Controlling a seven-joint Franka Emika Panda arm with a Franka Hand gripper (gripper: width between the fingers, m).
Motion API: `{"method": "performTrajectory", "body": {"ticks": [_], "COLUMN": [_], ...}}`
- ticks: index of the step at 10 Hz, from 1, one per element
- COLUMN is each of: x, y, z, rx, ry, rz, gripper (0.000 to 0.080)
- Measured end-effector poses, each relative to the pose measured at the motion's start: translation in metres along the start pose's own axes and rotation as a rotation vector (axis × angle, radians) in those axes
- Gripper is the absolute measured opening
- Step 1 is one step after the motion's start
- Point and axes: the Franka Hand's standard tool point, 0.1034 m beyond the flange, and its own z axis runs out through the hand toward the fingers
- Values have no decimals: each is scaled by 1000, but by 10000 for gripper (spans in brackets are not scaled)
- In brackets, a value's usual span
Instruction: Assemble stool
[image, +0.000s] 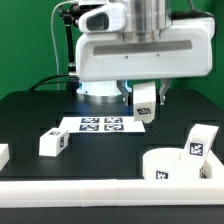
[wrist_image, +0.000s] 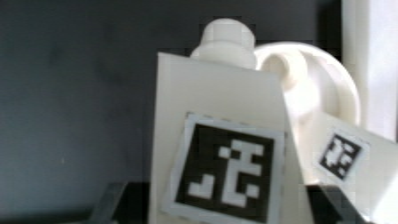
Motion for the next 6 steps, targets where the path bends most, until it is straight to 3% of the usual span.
{"method": "performTrajectory", "body": {"ticks": [1, 3, 6], "x": [10, 7, 15], "y": [0, 0, -2], "z": [-1, 4, 3], "rx": [0, -3, -9], "ry": [93, 201, 425], "rz": [-1, -8, -27], "gripper": [325, 325, 325]}}
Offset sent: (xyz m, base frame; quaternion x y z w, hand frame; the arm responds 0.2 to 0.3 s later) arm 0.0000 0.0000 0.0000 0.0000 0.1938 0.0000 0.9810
